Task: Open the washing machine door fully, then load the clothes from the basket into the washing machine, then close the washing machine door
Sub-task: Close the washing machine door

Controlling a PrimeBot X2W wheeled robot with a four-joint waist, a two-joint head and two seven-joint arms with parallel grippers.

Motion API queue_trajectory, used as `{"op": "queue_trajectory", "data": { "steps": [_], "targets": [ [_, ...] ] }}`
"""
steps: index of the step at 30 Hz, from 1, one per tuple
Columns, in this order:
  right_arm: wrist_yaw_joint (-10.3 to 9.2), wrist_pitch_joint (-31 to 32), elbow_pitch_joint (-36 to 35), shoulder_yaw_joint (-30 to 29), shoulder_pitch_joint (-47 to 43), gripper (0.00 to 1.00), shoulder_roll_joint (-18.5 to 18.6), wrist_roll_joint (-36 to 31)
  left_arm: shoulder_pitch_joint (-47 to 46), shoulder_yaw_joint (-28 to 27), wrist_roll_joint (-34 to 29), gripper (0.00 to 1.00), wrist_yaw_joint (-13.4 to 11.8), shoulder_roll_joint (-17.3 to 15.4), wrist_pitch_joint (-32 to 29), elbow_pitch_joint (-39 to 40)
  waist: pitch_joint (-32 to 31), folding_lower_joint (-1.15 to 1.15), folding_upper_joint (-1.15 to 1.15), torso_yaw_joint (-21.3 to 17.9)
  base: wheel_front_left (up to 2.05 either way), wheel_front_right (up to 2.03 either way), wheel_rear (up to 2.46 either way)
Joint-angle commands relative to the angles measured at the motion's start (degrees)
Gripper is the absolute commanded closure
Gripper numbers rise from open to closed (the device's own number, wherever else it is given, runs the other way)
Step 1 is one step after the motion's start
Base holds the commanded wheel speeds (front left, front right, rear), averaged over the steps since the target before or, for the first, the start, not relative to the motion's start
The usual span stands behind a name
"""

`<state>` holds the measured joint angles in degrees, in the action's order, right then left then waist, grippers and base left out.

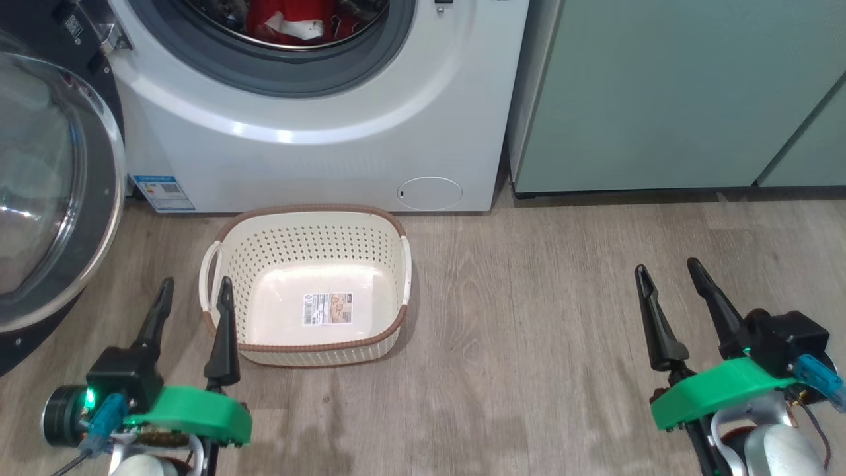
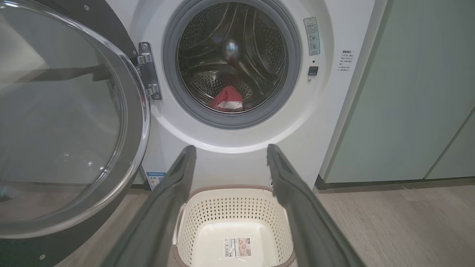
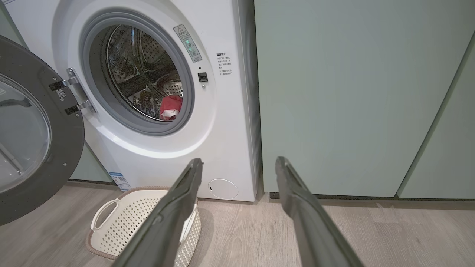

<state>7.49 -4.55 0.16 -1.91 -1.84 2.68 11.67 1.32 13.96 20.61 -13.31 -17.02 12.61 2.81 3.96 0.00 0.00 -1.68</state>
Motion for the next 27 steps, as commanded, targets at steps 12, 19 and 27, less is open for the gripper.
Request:
{"op": "queue_trajectory", "data": {
  "steps": [12, 19, 27],
  "targets": [
    [0.0, -0.9, -1.4, 1.1, 1.0, 0.0, 0.2, 0.6, -2.1, -2.0, 0.4, 0.0, -0.5, -1.9, 0.0, 1.9, -0.1, 0.0, 0.0, 0.5, 0.0, 0.0, 0.0],
    [0.0, -1.0, -1.4, 0.8, 0.9, 0.0, 0.2, 0.6, -2.3, -1.8, 0.7, 0.0, -0.6, -1.8, -0.1, 1.7, 0.1, 0.0, 0.0, 1.6, 0.0, 0.0, 0.0],
    [0.0, -0.7, -1.9, 0.9, 0.8, 0.0, 0.2, 0.5, -3.0, -1.9, 0.9, 0.0, -0.9, -1.3, 0.4, 1.2, 0.1, 0.0, 0.0, 6.1, 0.0, 0.0, 0.0]
  ]
}}
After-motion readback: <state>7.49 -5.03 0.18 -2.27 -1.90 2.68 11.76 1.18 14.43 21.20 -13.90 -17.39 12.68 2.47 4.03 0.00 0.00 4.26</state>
